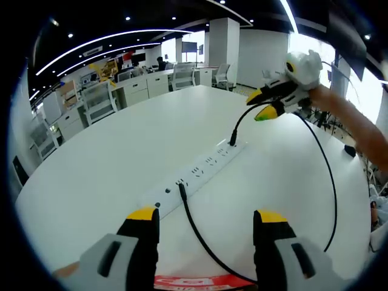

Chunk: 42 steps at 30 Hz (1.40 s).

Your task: Find the data cable on the table. Grasp the USB connector end of the cable and insert it into the USB port on the table

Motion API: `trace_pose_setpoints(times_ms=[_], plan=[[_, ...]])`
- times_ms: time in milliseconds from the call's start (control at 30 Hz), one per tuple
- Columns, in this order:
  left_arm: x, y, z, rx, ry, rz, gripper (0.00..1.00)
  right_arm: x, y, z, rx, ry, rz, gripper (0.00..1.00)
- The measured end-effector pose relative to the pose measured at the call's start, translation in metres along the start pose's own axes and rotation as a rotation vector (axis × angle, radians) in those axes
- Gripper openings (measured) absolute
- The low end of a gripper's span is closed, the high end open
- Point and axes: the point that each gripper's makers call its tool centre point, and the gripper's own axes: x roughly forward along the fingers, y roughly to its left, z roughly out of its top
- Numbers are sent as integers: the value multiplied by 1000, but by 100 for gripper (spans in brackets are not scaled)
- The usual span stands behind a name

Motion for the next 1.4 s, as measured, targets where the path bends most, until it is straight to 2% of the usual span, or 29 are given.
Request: trace_pose_setpoints(times_ms=[100,200,367,433,567,700,767,900,1033,1267,1300,1400], plan=[[0,0,0,0,1,0,63,-11,5,5,44,-63,-31,32],[-1,0,0,0,1,0,63,-28,6,15,123,-171,-81,32],[-1,0,-1,0,0,1,63,-56,11,15,189,-271,-144,33],[-1,0,-1,0,0,1,63,-67,18,13,179,-293,-158,33],[-1,0,-1,-1,1,1,63,-89,29,8,221,-347,-189,33],[-2,0,0,-1,-1,1,63,-113,41,-7,253,-369,-223,33],[-2,-1,0,-1,-2,1,63,-128,42,-15,277,-392,-273,32],[-2,-1,0,-2,-1,1,63,-152,57,-38,330,-397,-292,33],[-2,-1,0,-2,-2,1,63,-174,72,-53,377,-416,-309,33],[-2,-1,0,-1,-3,3,63,-201,100,-79,436,-415,-328,32],[-2,-1,-1,-2,-2,3,63,-209,111,-90,463,-405,-331,32],[-1,-1,0,-1,-3,3,63,-214,120,-100,474,-385,-334,33]])
